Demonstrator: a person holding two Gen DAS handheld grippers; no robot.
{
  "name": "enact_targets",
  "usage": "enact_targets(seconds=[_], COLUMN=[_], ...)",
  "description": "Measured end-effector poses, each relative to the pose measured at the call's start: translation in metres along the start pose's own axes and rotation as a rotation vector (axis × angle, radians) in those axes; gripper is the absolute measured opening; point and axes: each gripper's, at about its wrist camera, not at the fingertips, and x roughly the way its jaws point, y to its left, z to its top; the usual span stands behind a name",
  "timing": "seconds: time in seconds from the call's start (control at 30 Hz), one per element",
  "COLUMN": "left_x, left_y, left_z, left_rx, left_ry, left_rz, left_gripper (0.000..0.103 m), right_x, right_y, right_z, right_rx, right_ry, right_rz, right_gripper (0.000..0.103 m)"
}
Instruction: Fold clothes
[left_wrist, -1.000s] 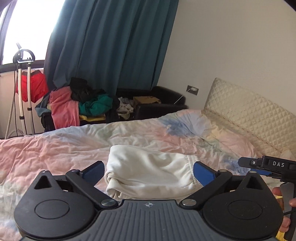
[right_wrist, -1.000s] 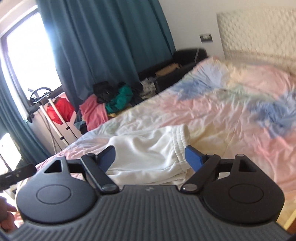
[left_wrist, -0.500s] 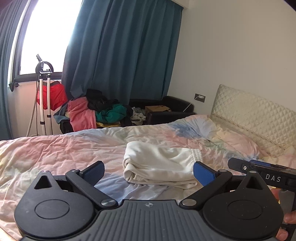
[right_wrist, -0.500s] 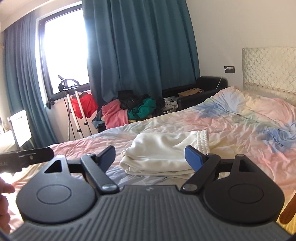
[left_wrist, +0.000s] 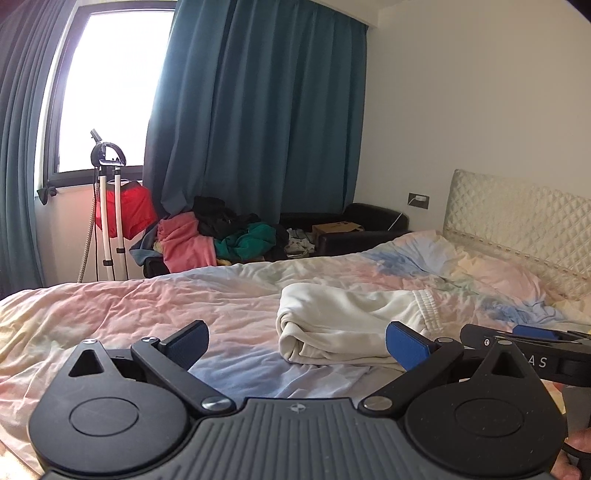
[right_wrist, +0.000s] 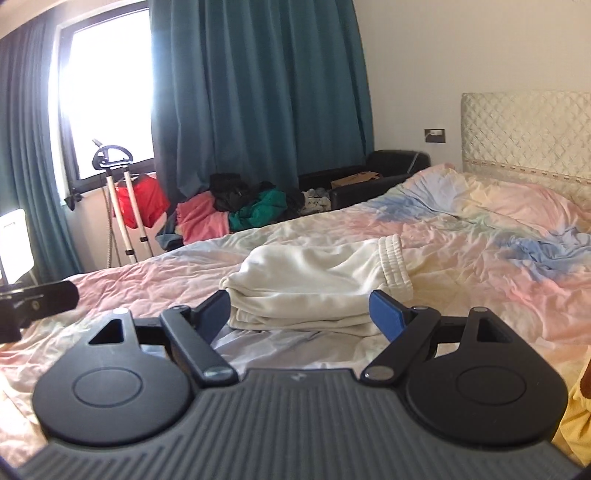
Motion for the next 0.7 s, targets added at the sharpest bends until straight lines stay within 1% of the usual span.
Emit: enact_targets(seconds=[0.07,0.2,0.37,0.5,0.7], left_x=[0.003,0.009,0.017,0.021,0.02], left_y=[0.003,0.01,0.014,0.017,0.021], left_z=[-0.001,-0.004,-0.005,-0.005,-0.007], left_rx=[-0.004,-0.014,-0.026,-0.034,-0.05], left_ry=[0.007,0.02,0.045,0.056,0.061], left_rz=[0.002,0.014,0.029,0.035,0.036], left_gripper=[0.103,0.103,0.103,0.103,0.103], right_x=[0.002,0.003,0.004,0.002,0.003], right_y=[0.0,0.003,0.006,0.011,0.008], right_z=[-0.001,-0.005,-0.005,-0.006,-0.005], right_rx=[0.01,-0.008,-0.032,-0.065,-0.053], right_ry=[-0.002,-0.004,0.007,-0.012,0.0], right_rz=[-0.024,-0.041,-0.048,-0.052,-0.042], right_gripper=[0.084,0.084,0.084,0.084,0.084])
